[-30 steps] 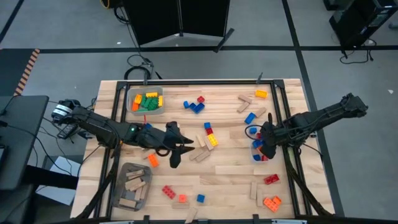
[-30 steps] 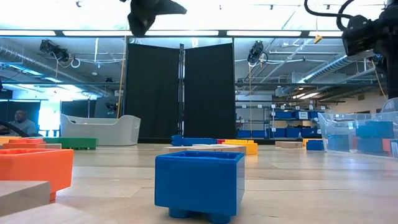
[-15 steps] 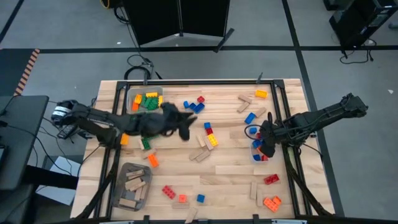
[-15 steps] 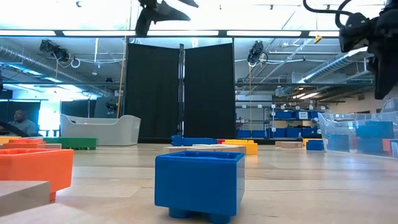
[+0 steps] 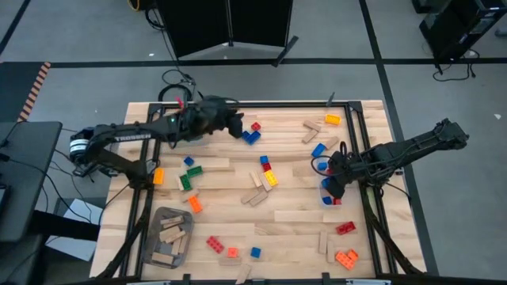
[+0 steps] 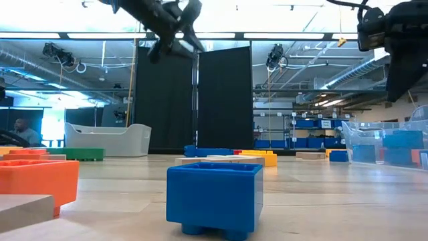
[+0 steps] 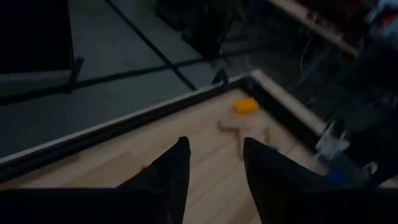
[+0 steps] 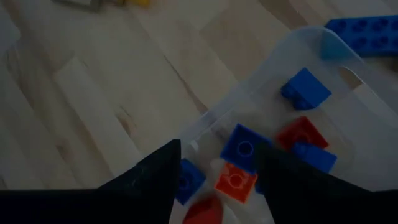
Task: Sort blocks by size
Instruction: Put the large blue game piece into the gray bin
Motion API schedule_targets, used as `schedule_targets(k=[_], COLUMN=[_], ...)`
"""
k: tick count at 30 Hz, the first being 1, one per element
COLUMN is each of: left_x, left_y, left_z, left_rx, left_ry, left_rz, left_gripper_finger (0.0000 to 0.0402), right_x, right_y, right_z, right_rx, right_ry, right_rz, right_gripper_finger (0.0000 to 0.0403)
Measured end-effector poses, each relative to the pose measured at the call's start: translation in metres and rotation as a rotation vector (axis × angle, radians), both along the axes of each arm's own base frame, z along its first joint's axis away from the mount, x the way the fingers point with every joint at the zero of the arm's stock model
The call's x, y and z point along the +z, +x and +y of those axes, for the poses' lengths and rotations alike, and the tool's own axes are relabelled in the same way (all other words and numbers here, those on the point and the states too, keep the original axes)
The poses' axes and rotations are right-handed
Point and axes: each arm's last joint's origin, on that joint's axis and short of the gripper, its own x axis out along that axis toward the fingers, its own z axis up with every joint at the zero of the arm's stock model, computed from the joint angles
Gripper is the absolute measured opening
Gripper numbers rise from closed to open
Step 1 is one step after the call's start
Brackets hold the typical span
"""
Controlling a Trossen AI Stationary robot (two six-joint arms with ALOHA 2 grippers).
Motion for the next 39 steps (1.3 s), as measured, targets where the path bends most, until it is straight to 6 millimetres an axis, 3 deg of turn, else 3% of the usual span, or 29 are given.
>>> schedule_targets(k=[10,14,17,23,28,39], left_x=[-0.045,-0.051,-0.047,-0.046,-0.06,-0.107], left_y=[0.016,0.038,0.058,0.098,0.123,0.136], left_z=[0.056,0.07,0.08,0.1,0.107,0.112], left_rx=[-0.083,-0.175,-0.18,-0.264,-0.346,-0.231], left_ry=[-0.129,0.031,0.059,-0.062,-0.111,-0.375], left_rz=[0.11,0.243,0.256,0.38,0.584,0.704], left_gripper_finger=[0.0286,0.0314,0.0318,0.0319,0.0317,0.0298], right_x=[0.0,0.0,0.0,0.0,0.0,0.0], right_y=[0.0,0.001,0.002,0.003,0.003,0.004], right_z=[-0.002,-0.007,-0.011,-0.018,-0.022,-0.027], right_rx=[-0.142,-0.201,-0.25,-0.32,-0.363,-0.399], right_ry=[0.029,0.009,0.0,0.003,0.007,0.006], right_rz=[-0.013,-0.026,-0.034,-0.038,-0.039,-0.039], right_gripper_finger=[0.0215,0.0215,0.0215,0.0215,0.0215,0.0215])
